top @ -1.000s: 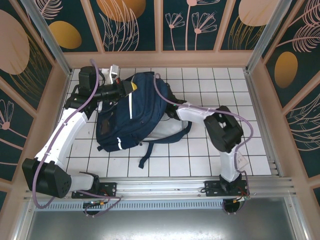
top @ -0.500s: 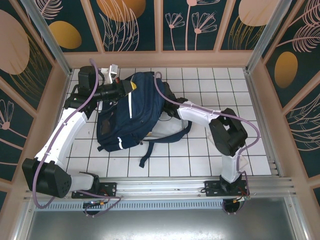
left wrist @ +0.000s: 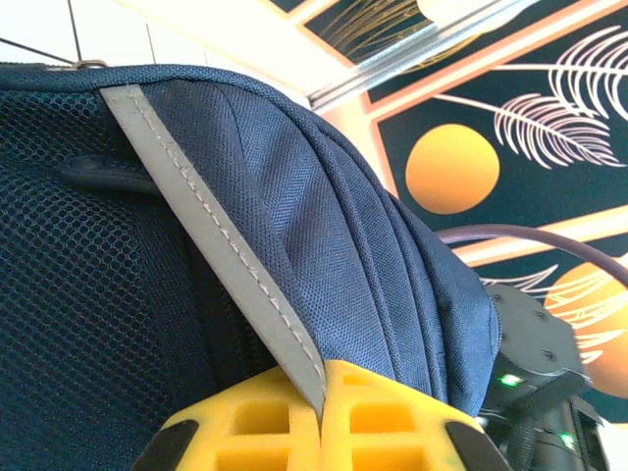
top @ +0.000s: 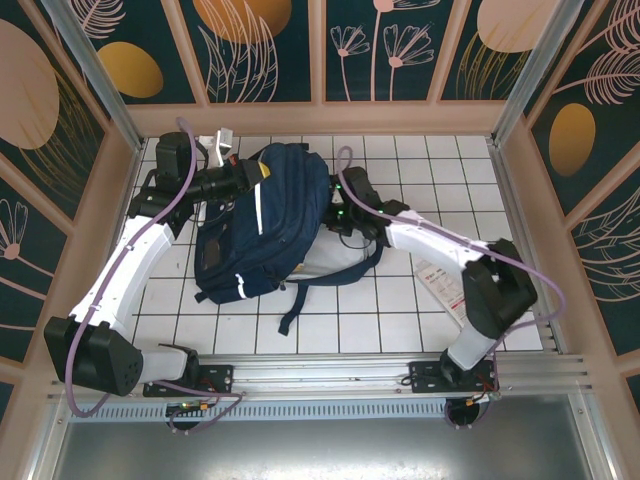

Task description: Pack the student bag

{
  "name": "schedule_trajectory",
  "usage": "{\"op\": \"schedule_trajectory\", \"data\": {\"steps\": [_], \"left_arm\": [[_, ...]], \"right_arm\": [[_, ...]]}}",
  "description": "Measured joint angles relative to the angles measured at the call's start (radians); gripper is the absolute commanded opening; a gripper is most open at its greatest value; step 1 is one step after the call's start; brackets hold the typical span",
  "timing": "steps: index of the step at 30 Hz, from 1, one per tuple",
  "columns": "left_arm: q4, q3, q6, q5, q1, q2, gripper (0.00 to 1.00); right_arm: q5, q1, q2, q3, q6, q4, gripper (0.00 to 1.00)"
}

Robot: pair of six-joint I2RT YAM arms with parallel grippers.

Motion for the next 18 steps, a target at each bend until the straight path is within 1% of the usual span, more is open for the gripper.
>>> {"op": "schedule_trajectory", "data": {"steps": [4,7,9,11,14,16,18], "left_arm": [[0.002,-0.006,0.003,-0.042,-0.016,0.016,0.0],[0.004,-0.007,0.024,-0.113,-0.075,0.051,0.0],[0.011,-0.008,0.039,-0.156,-0.131,0.084,0.0],[0.033,-0.024,0.048,-0.193,-0.184,0.118,0.0],[0.072,-0.063,0.053,-0.216,-0.224,0.153,0.0],[0.101,-0.09,0.053,-0.223,-0.231,0.167,0.0],[0.122,-0.105,0.053,-0.226,-0.234,0.174,0.0]], "right_arm": [[0.113,-0.074,-0.19,-0.142,0.001,-0.04,0.99],[0.259,-0.166,-0.339,-0.246,0.023,-0.117,0.99],[0.319,-0.265,-0.423,-0.311,0.037,-0.162,0.99],[0.349,-0.422,-0.495,-0.382,0.054,-0.204,0.99],[0.377,-0.657,-0.553,-0.478,0.065,-0.25,0.99],[0.385,-0.764,-0.57,-0.532,0.07,-0.268,0.99],[0.385,-0.837,-0.571,-0.575,0.07,-0.277,0.99]]}}
